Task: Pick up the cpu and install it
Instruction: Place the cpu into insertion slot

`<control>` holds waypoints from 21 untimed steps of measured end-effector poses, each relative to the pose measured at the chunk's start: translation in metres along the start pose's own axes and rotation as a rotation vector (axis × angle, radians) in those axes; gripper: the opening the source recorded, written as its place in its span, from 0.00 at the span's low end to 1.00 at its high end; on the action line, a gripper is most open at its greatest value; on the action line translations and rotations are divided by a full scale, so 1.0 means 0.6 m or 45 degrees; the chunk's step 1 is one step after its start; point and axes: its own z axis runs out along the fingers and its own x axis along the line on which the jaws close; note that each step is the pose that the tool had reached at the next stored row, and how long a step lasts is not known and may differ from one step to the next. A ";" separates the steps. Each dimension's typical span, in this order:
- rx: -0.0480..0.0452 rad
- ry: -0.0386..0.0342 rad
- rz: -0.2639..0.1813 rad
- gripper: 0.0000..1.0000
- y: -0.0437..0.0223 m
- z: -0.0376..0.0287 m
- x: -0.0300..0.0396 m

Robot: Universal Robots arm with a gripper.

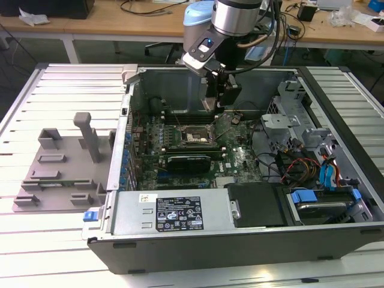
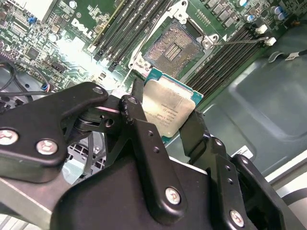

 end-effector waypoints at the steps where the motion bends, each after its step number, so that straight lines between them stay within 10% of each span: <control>1: 0.000 0.0003 0.007 0.55 0.000 0.000 0.000; 21: -0.003 0.0051 0.148 0.55 0.000 0.000 0.000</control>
